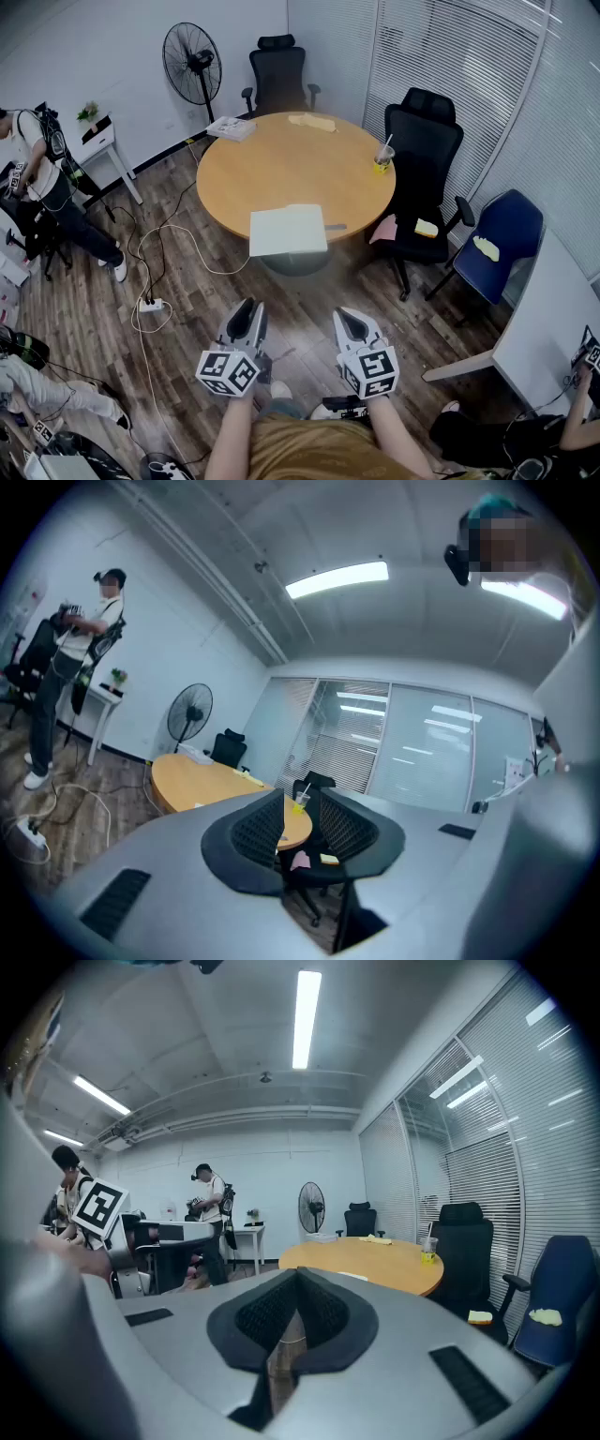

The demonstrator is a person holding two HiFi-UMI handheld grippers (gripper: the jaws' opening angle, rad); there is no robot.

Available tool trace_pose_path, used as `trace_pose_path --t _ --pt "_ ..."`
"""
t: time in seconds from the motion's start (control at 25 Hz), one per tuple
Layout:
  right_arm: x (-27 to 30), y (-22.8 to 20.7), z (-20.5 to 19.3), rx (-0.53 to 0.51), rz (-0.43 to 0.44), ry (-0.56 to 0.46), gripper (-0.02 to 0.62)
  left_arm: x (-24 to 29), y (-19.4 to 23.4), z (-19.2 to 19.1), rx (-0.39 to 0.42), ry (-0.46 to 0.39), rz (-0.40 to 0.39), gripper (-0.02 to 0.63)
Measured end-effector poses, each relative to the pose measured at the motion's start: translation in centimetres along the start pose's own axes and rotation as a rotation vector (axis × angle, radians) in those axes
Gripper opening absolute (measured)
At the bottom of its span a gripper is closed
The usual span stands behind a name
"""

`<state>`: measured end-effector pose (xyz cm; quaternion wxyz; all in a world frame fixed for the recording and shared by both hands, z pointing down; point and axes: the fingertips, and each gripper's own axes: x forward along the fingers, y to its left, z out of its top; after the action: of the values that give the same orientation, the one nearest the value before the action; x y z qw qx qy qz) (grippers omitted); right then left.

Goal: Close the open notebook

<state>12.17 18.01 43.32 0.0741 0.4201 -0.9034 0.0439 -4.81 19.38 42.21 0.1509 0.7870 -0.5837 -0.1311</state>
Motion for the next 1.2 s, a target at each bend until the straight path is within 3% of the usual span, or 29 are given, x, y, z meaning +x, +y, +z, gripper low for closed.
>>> trace_pose_path --t 0.36,0.76,1.2 --pt "-1.2 -0.4 -0.7 -0.007 0.007 0.004 0.011 -0.7 0.3 -0.4 -0.029 0.01 0.024 0.133" --pt "0.4 -1.6 -2.0 0.047 0.019 0.037 0.011 0.2 3.7 -2.5 -0.338 0.017 0.054 0.107" --pt "10.2 -6.4 -3.3 0.064 -0.021 0.102 0.011 9.9 11.5 -3.4 -0.41 0.063 0.065 0.121"
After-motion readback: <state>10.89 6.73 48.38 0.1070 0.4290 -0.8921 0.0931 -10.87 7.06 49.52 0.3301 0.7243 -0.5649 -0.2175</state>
